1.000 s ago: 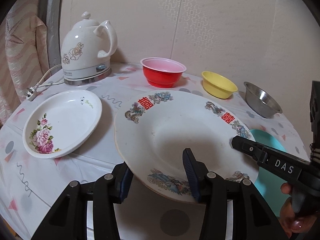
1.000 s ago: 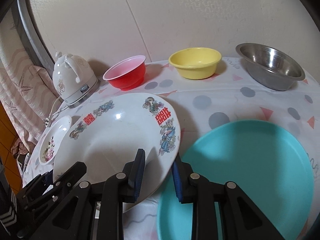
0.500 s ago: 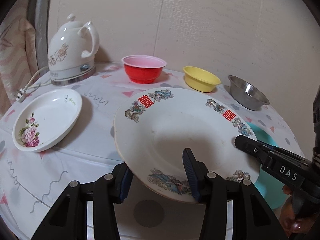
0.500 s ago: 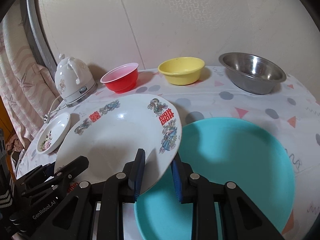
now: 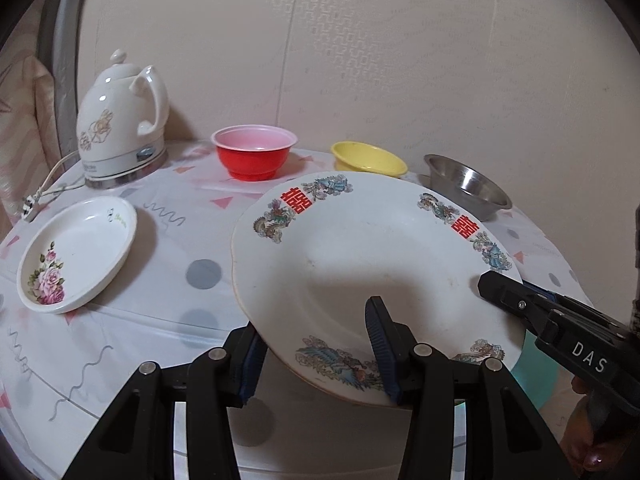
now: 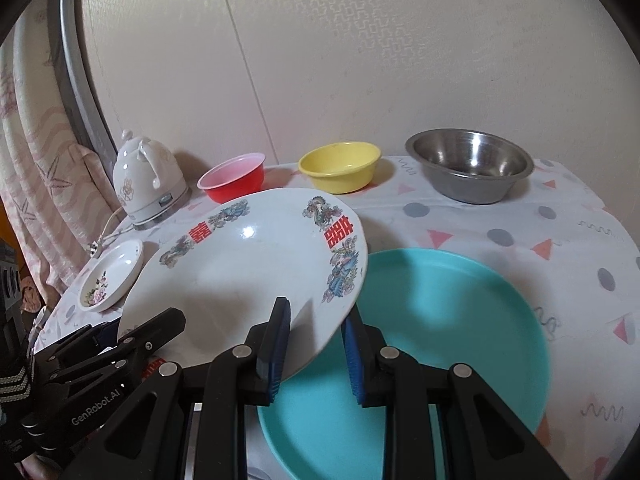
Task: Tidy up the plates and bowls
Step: 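Lift the white plate with both grippers and carry it over the teal plate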
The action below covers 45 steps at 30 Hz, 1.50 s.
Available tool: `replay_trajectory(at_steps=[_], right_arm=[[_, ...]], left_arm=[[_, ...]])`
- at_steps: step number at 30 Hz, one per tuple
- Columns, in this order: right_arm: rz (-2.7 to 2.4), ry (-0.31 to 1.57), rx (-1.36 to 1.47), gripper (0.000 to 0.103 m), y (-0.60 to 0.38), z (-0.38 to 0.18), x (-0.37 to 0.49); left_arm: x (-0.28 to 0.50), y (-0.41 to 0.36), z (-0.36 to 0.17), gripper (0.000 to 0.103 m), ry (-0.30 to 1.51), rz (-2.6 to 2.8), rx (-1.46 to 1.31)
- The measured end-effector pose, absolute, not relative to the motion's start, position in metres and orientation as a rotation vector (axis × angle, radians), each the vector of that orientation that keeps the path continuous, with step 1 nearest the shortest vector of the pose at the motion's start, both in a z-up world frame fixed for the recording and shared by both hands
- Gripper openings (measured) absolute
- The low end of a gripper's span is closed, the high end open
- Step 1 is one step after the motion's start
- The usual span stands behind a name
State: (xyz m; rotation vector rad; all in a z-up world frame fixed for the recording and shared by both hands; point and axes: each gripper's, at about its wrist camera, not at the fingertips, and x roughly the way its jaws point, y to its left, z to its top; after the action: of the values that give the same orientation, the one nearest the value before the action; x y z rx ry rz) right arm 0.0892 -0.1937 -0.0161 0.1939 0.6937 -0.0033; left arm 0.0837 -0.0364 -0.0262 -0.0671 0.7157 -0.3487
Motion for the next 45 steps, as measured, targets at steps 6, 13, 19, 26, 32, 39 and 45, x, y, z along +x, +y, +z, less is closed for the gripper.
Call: replay_trajectory(at_steps=[6,13,19,26,32,39,45], right_arm=[[-0.048,0.682,0.228,0.026,-0.217,-0.015,0.070],[-0.108,0.676,0.259,0.026,-0.246,-0.016,0.045],[-0.146,0.689,0.305,0.026,-0.267,-0.025,0.028],[-0.164,0.699,0.349,0.026,-0.281,-0.032,0.018],[-0.164,0.702,0.358,0.026,-0.282,-0.033,0.015],[-0.171,0.706,0.398,0.028,-0.287,-0.037,0.013],[-0.187,0.691,0.418,0.028,-0.294,-0.033,0.010]], left_arm=[[0.074,-0.062,-0.024,0.049,0.712,-0.404,-0.042],[0.067,-0.096,-0.028,0.049,0.738,-0.463,-0.013],[0.063,-0.122,-0.036,0.049,0.774,-0.501,0.010],[0.059,-0.136,-0.039,0.049,0.784,-0.515,0.034],[0.056,-0.137,-0.041,0.049,0.782,-0.503,0.047],[0.053,-0.140,-0.046,0.050,0.785,-0.500,0.075],[0.052,-0.138,-0.046,0.051,0.785,-0.512,0.072]])
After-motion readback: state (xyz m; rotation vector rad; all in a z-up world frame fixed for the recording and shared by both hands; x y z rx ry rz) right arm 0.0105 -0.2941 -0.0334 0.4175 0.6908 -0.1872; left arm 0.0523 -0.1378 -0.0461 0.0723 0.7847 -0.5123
